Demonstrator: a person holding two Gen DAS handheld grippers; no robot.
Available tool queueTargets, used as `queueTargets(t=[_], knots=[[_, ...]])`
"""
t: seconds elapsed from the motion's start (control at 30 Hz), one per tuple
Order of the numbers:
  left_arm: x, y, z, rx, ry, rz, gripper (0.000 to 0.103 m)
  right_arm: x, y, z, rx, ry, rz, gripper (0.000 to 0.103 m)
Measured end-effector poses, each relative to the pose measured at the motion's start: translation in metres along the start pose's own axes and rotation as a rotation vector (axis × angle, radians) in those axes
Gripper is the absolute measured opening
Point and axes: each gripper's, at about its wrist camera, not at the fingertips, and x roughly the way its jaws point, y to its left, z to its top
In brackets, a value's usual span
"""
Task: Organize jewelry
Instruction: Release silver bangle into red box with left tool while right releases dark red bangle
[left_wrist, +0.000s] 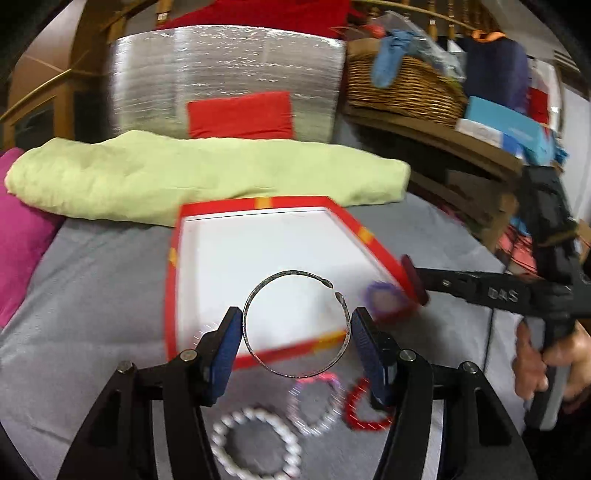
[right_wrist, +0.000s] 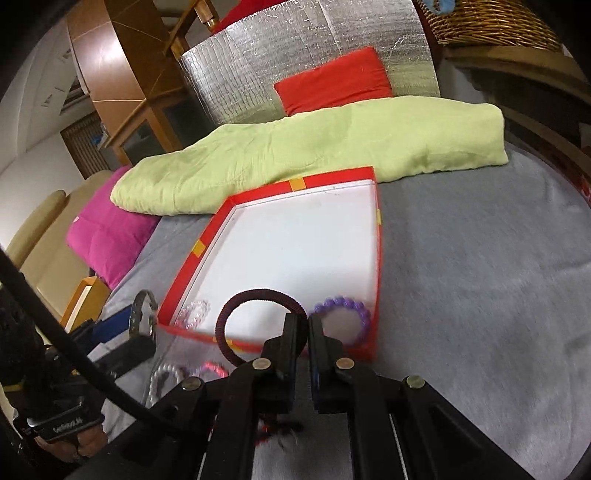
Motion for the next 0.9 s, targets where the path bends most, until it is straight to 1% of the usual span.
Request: queueTargets(t=[0.1, 0.17, 0.27, 0.47, 0.53, 0.67, 0.8, 0.87, 0.9], knots=[[0.014, 0.012, 0.005, -0.040, 0.011, 0.020, 0.062, 0.015, 0.004, 0.009, 0.004, -0.002, -0.006, 0.006], [0.021, 0.019, 0.008, -0.060, 0.020, 0.025, 0.062, 0.024, 0.003, 0.014, 0.028, -0.003, 0.008, 0.006], [0.036, 0.017, 0.010, -0.042, 0.052, 0.027, 0.062, 0.039, 0.006, 0.020, 0.034, 0.006, 0.007, 0.006], [0.071, 0.011, 0.014, -0.008, 0.120, 0.008, 0.062, 0.064, 0.007, 0.031, 0.060, 0.026, -0.018, 0.007], [0.079, 0.011, 0.016, -0.004, 0.134, -0.004, 0.062, 0.067, 0.002, 0.036, 0.076, 0.017, -0.037, 0.007], [0.090, 0.009, 0.019, -0.008, 0.154, 0.008, 0.062, 0.076, -0.017, 0.043, 0.120, 0.020, -0.079, 0.010], [0.092, 0.004, 0.022, 0.001, 0.177, 0.027, 0.062, 0.077, -0.030, 0.047, 0.157, 0.017, -0.079, 0.010], [0.085, 0.003, 0.026, 0.003, 0.163, 0.032, 0.062, 0.073, -0.033, 0.048, 0.165, 0.006, -0.074, 0.015], [0.080, 0.003, 0.028, -0.002, 0.151, 0.024, 0.063, 0.069, -0.038, 0.049, 0.183, -0.010, -0.065, 0.031]])
